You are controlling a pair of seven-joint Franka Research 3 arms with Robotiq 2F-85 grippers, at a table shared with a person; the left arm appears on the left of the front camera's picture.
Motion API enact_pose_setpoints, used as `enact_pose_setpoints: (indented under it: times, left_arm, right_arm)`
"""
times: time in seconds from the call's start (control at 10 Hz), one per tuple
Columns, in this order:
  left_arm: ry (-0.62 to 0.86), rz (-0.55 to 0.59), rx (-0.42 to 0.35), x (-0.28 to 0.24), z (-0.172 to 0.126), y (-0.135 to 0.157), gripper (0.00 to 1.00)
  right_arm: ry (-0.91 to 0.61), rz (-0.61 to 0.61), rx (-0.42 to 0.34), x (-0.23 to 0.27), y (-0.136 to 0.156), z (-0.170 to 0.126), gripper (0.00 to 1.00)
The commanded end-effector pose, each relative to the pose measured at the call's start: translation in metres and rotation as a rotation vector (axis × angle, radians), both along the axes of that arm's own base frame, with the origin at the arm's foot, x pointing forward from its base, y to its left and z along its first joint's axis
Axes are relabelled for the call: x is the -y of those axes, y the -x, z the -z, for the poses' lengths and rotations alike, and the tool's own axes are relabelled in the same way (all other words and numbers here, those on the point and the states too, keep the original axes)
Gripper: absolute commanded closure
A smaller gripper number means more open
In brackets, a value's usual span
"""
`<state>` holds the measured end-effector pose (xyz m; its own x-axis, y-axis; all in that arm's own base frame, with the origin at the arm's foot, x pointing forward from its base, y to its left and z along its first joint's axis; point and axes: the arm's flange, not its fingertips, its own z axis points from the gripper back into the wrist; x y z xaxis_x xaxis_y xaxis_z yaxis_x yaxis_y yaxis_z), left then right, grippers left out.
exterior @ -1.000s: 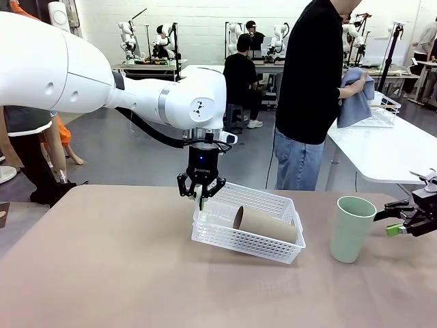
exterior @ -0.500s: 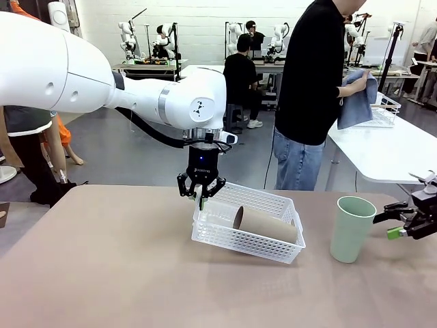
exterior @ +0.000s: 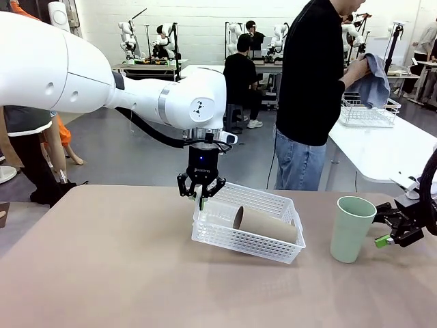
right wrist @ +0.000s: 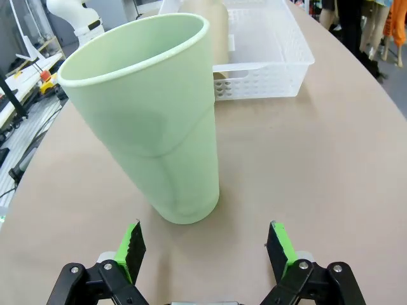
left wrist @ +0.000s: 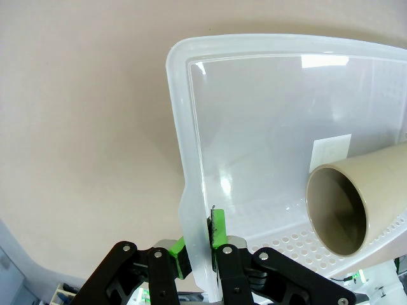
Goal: Clean and organize the cups into the basket.
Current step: Pick up the Reusable plastic cup from the right side of the table and stack it inside the Organizing basket in the center of the table.
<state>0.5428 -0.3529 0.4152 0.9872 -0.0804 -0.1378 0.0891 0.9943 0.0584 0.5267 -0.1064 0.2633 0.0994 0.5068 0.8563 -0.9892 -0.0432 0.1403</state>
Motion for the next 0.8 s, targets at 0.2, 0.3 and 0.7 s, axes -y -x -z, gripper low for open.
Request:
enact_pose_setpoints:
  times: [0.2, 0.3, 0.7]
  left_arm:
    - [0.0, 0.0, 0.001, -0.001, -0.001, 0.001, 1.0]
    - [0.0, 0.0, 0.001, -0.001, -0.001, 0.001, 1.0]
    - [0.0, 0.0, 0.001, -0.001, -0.001, 0.001, 1.0]
  right_arm:
    - [-0.042, 0.01, 0.047, -0.004, -0.003, 0.0, 0.0]
    - [-0.046, -0.003, 0.047, -0.007, -0.004, -0.002, 0.0]
    - [-0.06, -0.035, 0.064, -0.021, 0.0, -0.012, 0.0]
